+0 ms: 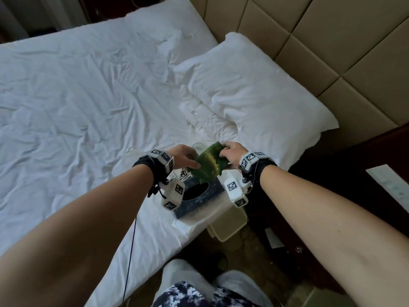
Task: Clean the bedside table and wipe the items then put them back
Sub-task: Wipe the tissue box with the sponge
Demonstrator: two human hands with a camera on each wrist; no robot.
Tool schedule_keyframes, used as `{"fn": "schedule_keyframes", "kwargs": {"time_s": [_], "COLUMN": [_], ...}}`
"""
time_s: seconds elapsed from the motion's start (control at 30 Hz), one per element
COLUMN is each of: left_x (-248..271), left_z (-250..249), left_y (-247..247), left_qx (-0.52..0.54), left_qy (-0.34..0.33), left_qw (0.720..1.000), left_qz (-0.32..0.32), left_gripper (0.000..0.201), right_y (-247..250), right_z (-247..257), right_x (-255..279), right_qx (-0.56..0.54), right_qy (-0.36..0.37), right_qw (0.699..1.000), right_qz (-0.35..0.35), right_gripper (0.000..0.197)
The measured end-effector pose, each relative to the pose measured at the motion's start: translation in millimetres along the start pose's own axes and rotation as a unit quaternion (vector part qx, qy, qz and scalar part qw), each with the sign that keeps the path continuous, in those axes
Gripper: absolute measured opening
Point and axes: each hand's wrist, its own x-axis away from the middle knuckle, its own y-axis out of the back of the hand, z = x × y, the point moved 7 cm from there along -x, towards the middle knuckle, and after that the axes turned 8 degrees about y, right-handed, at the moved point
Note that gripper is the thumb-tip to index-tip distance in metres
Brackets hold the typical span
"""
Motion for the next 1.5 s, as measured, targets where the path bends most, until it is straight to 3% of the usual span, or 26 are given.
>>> {"fn": "schedule_keyframes", "kwargs": {"time_s": [0.17,0.33,0.43,0.63,0.77,0.97,1.17,1.33,1.5], "left_x": [-6,-8,-10,-15,-24,-56,-79,-82,-87], "left_z": [13,17,16,3,-2,6,37,65,99], "left_y": [2,2,1,-3,-4,-15,-27,-40,-58], "left_qx": [0.110,0.127,0.152,0.220,0.231,0.147,0.020,-0.055,-0.120], "left_qy": [0.027,0.010,0.000,-0.011,0.020,0.087,0.164,0.190,0.211], "left_qw": [0.993,0.989,0.985,0.973,0.969,0.977,0.975,0.970,0.963], "left_qz": [-0.017,-0.068,-0.079,-0.065,-0.083,-0.128,-0.148,-0.142,-0.115], "left_gripper": [0.014,0.022,0.020,0.016,0.020,0.023,0.021,0.026,0.024], "right_y": [-10,-24,-29,-41,-35,-15,2,-2,-14], "right_z": [-2,-14,-23,-37,-42,-65,-96,-118,-139], "right_x": [-3,-12,-19,-22,-30,-67,-94,-108,-119], "right_qx": [-0.046,-0.078,-0.047,-0.217,-0.210,-0.182,-0.168,-0.086,-0.012], "right_qy": [-0.016,-0.049,-0.047,-0.123,-0.127,-0.077,-0.093,-0.052,-0.015], "right_qw": [0.999,0.994,0.994,0.953,0.947,0.962,0.969,0.982,0.992], "right_qz": [0.018,0.066,0.089,0.172,0.207,0.188,0.158,0.161,0.121], "right_gripper": [0.025,0.006,0.009,0.016,0.019,0.037,0.044,0.051,0.053]}}
